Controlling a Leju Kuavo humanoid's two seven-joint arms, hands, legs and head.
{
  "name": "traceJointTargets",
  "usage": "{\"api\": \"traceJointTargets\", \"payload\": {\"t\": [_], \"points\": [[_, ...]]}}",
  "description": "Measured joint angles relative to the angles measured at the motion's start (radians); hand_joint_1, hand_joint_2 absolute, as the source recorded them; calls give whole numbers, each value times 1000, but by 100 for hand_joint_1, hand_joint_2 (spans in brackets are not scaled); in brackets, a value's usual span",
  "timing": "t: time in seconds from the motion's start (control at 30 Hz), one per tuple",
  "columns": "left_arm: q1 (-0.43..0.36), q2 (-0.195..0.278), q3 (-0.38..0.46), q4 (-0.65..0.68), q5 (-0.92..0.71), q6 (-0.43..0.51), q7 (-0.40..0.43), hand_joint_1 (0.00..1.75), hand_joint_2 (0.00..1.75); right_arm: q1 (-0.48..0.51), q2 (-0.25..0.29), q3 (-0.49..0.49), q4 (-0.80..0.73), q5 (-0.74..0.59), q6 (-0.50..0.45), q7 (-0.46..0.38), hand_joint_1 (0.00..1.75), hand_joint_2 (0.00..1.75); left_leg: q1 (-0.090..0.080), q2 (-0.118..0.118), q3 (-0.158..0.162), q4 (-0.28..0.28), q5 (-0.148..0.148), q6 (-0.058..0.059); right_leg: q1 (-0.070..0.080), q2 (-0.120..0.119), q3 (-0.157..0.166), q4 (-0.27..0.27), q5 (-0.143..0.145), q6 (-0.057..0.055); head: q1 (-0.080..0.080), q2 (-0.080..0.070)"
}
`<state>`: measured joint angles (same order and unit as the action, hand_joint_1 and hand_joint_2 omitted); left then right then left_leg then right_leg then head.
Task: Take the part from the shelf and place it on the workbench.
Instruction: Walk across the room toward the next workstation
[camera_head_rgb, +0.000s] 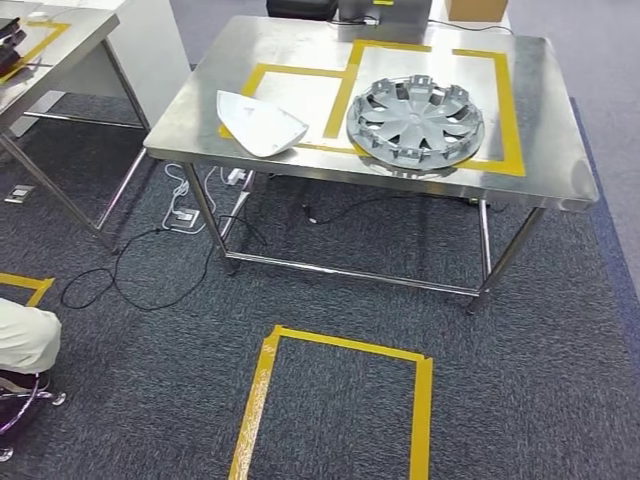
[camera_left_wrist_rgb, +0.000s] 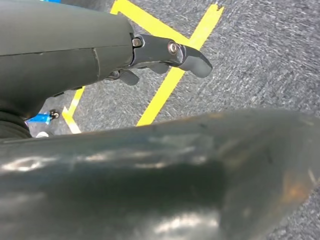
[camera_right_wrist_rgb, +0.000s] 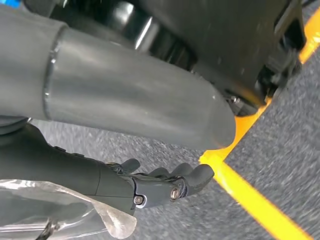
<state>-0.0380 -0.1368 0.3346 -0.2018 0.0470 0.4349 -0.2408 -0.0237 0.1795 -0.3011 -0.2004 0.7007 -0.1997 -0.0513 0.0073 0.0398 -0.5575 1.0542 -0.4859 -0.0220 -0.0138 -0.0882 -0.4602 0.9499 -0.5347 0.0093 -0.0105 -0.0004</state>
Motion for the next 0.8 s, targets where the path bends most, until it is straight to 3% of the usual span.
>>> {"api": "traceJointTargets", "payload": {"t": [0.07, 0.13, 0.2, 0.23, 0.3, 0.33, 0.37, 0.4, 0.43, 0.5, 0.57, 0.63, 0.7, 0.73, 0.8], "points": [[-1, 1, 0, 0, -4, 0, 3, 0, 0, -2, 3, 18, 1, 28, 8, 9, 0, 0, -8, 23, 30, -60, 6, 15, 4, -18, 4, 3, -3, 11, 0, 0], [0, 3, 0, 0, -8, 1, 4, 0, 0, -6, 4, 38, 3, 56, 14, 17, 0, 0, -10, 10, 27, -66, 5, 31, 4, -33, 8, 3, -8, 24, 0, 0], [1, 4, 0, 0, -13, 2, 2, 0, 0, -10, 5, 60, 3, 80, 21, 25, 0, 0, -7, -8, 26, -74, 9, 46, 1, -4, -6, 33, -35, 34, 4, 0], [0, 5, 0, 0, -16, 3, 1, 0, 0, -9, 5, 69, 4, 87, 25, 28, 0, 0, -5, -17, 26, -77, 11, 53, 0, 24, -29, 79, -63, 36, 8, 0], [-2, 6, 0, 0, -23, 2, 0, 0, 0, -8, 5, 84, 6, 97, 33, 32, 0, 0, -7, -37, 20, -77, 14, 61, -1, 72, -101, 226, -126, 37, 13, 0], [-2, 5, -1, 0, -27, 2, 0, 0, 0, -7, 5, 90, 7, 100, 37, 33, 0, 0, -9, -49, 19, -76, 15, 63, -1, 81, -135, 287, -141, 36, 14, 0], [-2, 5, -1, 0, -33, 2, 0, 0, 0, -4, 5, 94, 8, 101, 42, 34, 0, 0, -10, -63, 19, -75, 15, 63, 0, 85, -155, 317, -136, 35, 15, 0], [-2, 5, -2, 0, -39, 2, 0, 0, 0, -2, 4, 99, 8, 101, 46, 34, 0, 0, -11, -76, 19, -73, 16, 64, 1, 87, -156, 305, -110, 33, 15, 0], [-2, 5, -2, 0, -45, 2, 0, 0, 0, 0, 4, 102, 8, 100, 50, 35, 0, 0, -12, -91, 19, -71, 15, 63, 1, 93, -139, 252, -67, 30, 15, 0], [-4, 3, -5, 0, -53, 3, -2, 0, 0, 2, 2, 107, 9, 100, 58, 35, 0, 0, -13, -116, 16, -63, 13, 59, -1, 135, -89, 119, 5, 23, 15, 0], [-6, -1, -8, 0, -58, 5, -3, 0, 0, 3, 1, 109, 11, 102, 66, 36, 0, 0, -12, -137, 4, -56, 14, 51, -3, 170, -56, 47, 16, 18, 15, 0], [-4, -5, -10, 0, -62, 7, -3, 0, 0, 4, 0, 113, 12, 108, 74, 41, 0, 0, -10, -159, -8, -54, 21, 39, -4, 161, -47, 34, 10, 12, 17, 0], [-2, -8, -10, 0, -64, 11, -4, 0, 0, 6, 0, 118, 12, 114, 82, 47, 0, 0, -10, -144, -19, -35, 8, 28, -7, 135, -44, 27, 17, 3, 14, 0], [-2, -9, -10, 0, -64, 13, -5, 0, 0, 7, -1, 121, 12, 116, 85, 48, 0, 0, -11, -121, -35, 2, -15, 22, -9, 120, -42, 24, 19, -2, 10, 0], [-6, -13, -10, 0, -65, 15, -6, 0, 0, 10, -1, 127, 13, 121, 86, 50, 0, 0, -7, -71, -90, 126, -78, 11, -8, 88, -40, 22, 18, -6, 2, 0]]}}
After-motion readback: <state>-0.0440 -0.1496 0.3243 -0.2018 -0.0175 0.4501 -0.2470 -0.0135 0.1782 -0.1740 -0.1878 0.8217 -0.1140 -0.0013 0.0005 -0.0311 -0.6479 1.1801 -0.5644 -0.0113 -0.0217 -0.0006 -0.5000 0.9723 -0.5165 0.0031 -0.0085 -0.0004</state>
